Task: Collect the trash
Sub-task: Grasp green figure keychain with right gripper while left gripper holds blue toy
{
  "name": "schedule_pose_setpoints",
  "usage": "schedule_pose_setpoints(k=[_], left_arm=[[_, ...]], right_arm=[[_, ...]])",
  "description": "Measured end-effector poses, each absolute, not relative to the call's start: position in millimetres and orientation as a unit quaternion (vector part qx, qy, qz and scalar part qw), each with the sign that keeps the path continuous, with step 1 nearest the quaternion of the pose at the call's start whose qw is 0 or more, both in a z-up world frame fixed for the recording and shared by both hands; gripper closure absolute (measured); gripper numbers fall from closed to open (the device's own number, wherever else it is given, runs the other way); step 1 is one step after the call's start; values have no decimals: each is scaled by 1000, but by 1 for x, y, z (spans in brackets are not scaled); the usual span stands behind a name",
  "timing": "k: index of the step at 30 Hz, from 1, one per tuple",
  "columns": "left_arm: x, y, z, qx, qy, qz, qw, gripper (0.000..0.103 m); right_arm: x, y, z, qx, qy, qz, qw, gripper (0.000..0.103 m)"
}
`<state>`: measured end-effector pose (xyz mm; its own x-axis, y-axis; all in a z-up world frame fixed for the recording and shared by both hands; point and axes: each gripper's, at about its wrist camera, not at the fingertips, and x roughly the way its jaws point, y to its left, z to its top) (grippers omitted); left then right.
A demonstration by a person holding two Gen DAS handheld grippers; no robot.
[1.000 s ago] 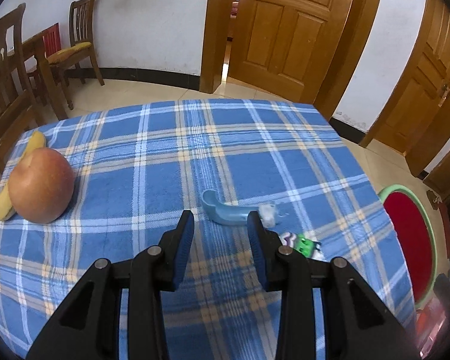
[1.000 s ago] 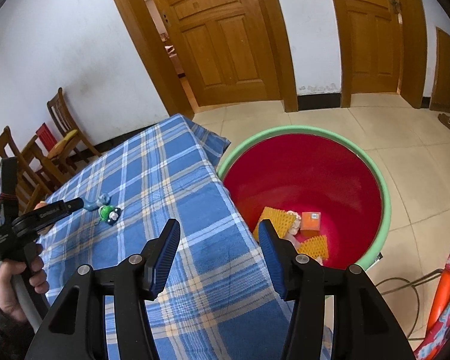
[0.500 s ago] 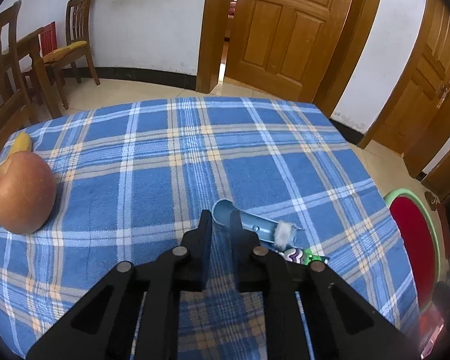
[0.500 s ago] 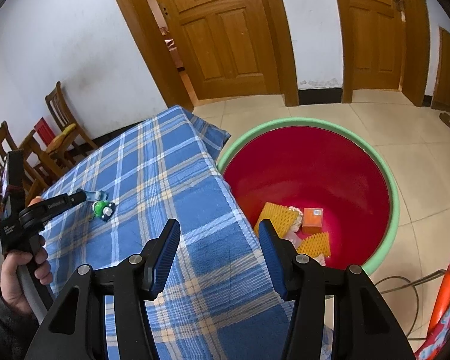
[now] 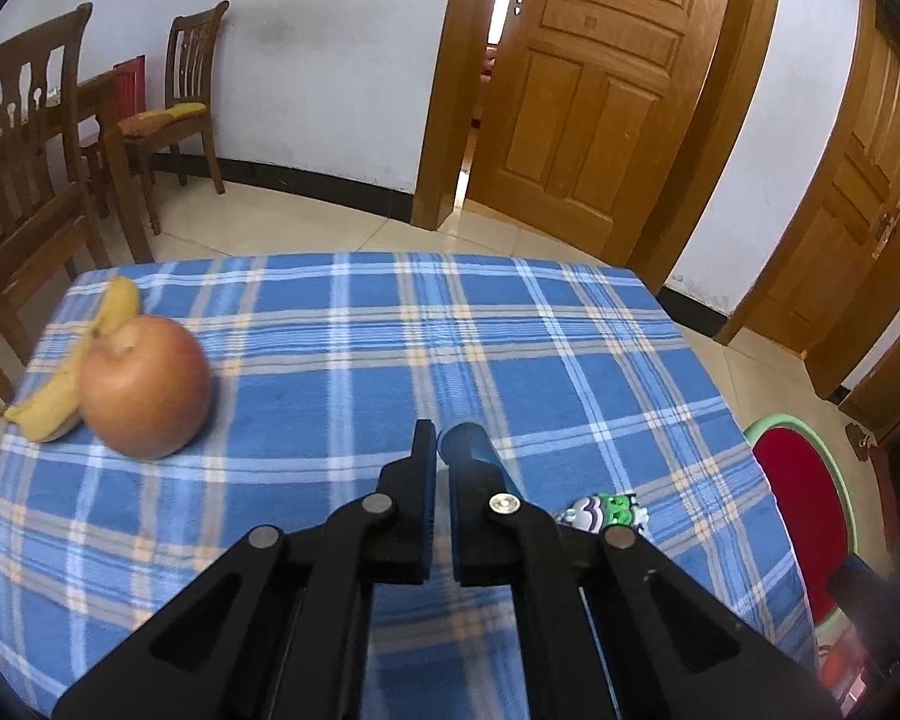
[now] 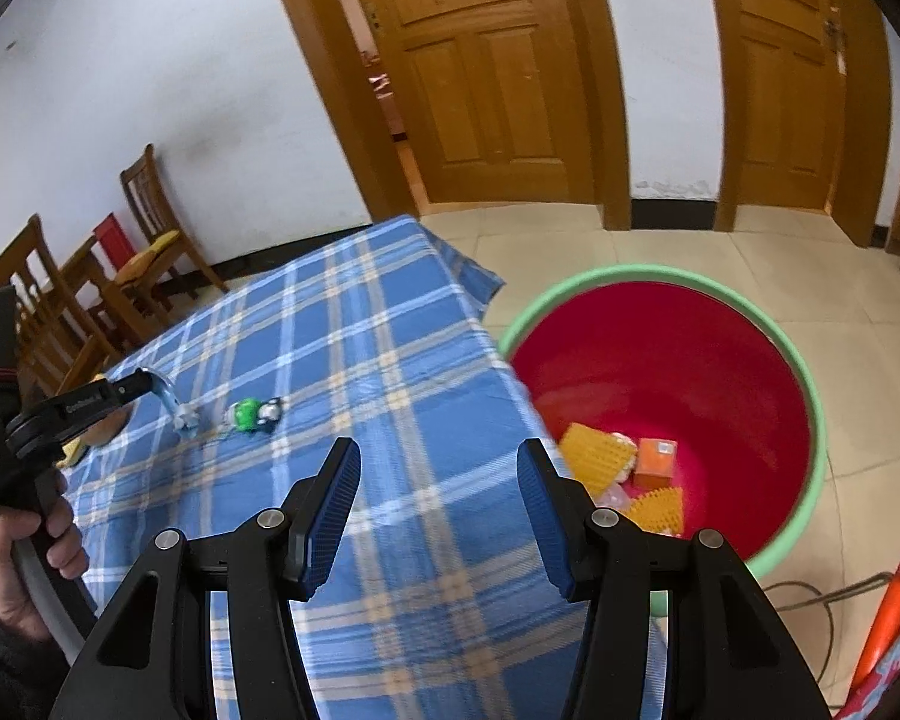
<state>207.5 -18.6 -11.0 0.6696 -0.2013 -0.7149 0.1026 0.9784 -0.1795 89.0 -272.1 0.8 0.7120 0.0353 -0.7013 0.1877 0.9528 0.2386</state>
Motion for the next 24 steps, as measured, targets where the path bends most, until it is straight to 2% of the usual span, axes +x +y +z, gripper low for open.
schedule_pose_setpoints(k=[24], left_arm=[[175,46,-22,-63,409,-48,909,101]], right_arm=[[167,-164,-26,108,430,38,896,47]])
